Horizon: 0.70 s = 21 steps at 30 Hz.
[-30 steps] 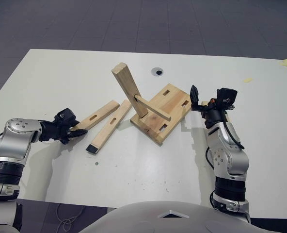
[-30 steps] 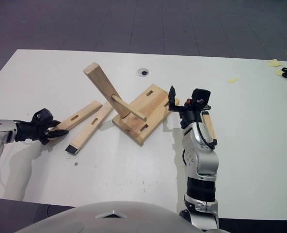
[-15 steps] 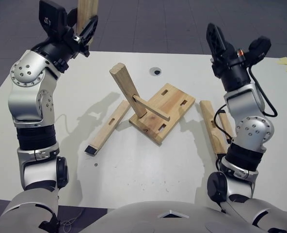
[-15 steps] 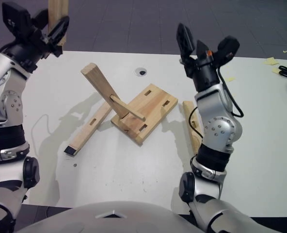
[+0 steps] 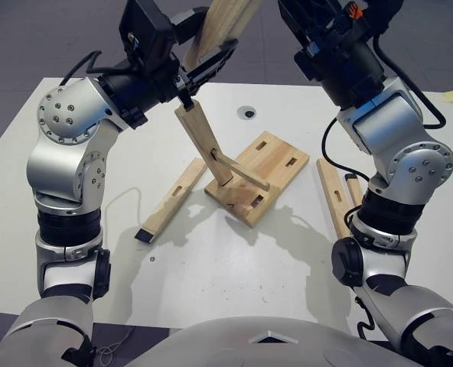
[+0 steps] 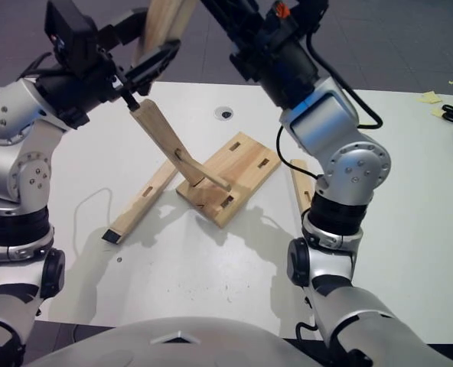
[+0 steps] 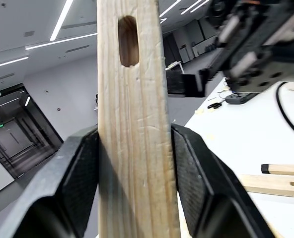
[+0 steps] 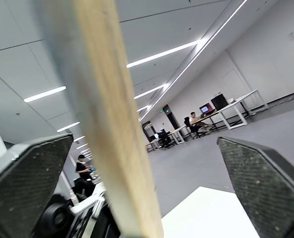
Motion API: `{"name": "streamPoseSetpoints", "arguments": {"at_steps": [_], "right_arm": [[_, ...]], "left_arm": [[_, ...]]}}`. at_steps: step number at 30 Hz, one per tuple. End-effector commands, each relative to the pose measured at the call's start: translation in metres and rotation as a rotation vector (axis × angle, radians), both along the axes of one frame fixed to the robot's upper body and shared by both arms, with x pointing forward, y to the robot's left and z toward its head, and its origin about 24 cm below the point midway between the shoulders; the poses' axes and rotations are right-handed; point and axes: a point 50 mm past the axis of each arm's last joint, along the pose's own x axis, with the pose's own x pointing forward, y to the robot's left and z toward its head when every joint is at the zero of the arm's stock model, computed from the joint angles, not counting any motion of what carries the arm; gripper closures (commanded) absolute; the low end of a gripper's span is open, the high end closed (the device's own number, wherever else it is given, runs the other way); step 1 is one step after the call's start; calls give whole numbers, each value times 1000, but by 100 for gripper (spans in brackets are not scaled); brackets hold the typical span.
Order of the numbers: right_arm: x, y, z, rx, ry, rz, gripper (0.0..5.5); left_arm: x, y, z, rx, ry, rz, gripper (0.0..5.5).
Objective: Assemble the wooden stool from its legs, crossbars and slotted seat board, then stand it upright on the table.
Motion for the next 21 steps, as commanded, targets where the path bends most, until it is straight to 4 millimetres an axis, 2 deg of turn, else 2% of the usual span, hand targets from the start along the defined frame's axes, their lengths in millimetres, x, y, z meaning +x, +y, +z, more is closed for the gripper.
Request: {"name": "streamPoseSetpoints", "arguments": {"at_steps": [1, 6, 14, 21], "right_arm": [[2, 1, 13, 39, -26, -20, 26], [1, -3, 19, 80, -26, -78, 91], [-2, -14, 11, 123, 55, -223, 216], [-9, -10, 5, 120, 88, -224, 318]], "left_arm": [[-3, -5, -4, 37, 14, -14, 344], [-2, -6, -5, 60, 2, 2, 344], [-3, -8, -6, 75, -22, 29, 344], [-3, -7, -12, 117, -37, 55, 344]]}}
